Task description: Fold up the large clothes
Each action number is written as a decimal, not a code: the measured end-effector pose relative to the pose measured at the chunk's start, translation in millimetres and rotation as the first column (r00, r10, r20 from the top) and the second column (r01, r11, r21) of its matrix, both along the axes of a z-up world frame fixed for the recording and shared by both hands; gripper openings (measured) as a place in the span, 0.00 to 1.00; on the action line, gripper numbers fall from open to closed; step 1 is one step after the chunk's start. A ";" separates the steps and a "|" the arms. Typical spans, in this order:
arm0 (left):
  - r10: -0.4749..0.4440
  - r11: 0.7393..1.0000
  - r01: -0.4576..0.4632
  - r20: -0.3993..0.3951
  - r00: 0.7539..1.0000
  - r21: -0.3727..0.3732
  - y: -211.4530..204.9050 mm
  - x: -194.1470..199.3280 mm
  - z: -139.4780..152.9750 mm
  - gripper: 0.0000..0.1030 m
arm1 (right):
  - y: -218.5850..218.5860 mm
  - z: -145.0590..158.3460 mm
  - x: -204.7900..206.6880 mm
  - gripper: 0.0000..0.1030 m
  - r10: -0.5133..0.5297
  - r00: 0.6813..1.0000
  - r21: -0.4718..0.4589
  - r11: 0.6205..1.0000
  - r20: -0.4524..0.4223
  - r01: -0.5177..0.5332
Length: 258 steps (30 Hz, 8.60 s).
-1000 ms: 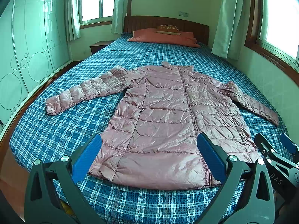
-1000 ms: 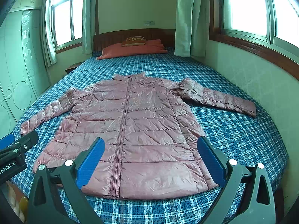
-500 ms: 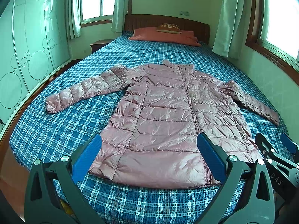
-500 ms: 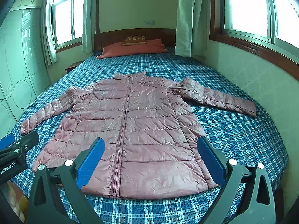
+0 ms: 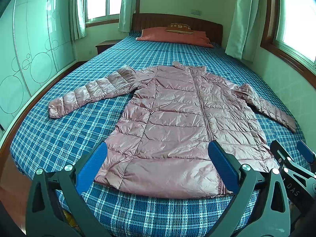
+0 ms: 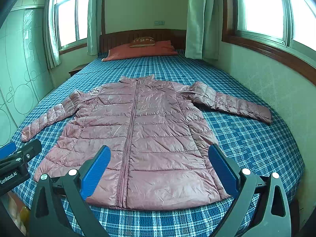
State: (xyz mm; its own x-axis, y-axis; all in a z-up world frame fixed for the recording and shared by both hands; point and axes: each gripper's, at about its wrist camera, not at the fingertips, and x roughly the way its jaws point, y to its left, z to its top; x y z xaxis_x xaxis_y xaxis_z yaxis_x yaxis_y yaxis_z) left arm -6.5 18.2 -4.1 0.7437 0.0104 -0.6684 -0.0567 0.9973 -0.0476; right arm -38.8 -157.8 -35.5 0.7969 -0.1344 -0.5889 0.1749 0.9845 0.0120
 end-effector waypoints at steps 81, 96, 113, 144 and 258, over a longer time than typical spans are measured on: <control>0.503 0.809 -0.576 -0.370 0.781 -0.115 170.3 199.8 -145.1 0.76 | -393.7 -152.8 138.9 0.67 -0.568 0.816 0.769 0.473 -0.106 0.430; 0.545 0.808 -0.589 -0.345 0.764 -0.026 173.2 207.8 -157.0 0.87 | -456.0 -157.7 162.6 0.11 -0.741 0.669 0.761 0.402 -0.056 0.509; 0.625 0.764 -0.643 -0.298 0.721 0.046 197.8 198.6 -161.2 0.90 | -216.1 -21.7 350.2 0.08 -0.096 0.972 0.390 0.921 0.216 0.005; 0.610 0.776 -0.630 -0.289 0.738 0.030 196.9 201.1 -175.2 0.98 | 47.1 -95.5 377.7 0.55 0.569 0.818 0.326 0.791 -0.083 -0.517; 0.038 0.983 -0.007 0.163 0.986 -0.184 137.4 325.5 -102.8 0.04 | -80.7 -153.9 359.4 0.65 0.100 0.979 0.089 0.992 -0.180 -0.085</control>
State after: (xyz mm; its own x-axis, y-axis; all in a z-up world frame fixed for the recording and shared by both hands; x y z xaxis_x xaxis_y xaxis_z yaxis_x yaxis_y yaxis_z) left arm 319.0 155.6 -106.9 0.8448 -0.0821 -0.5288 -0.0553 0.9695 -0.2387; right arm 320.6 -238.5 -189.4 0.6811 -0.0116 -0.7321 0.0902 0.9936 0.0681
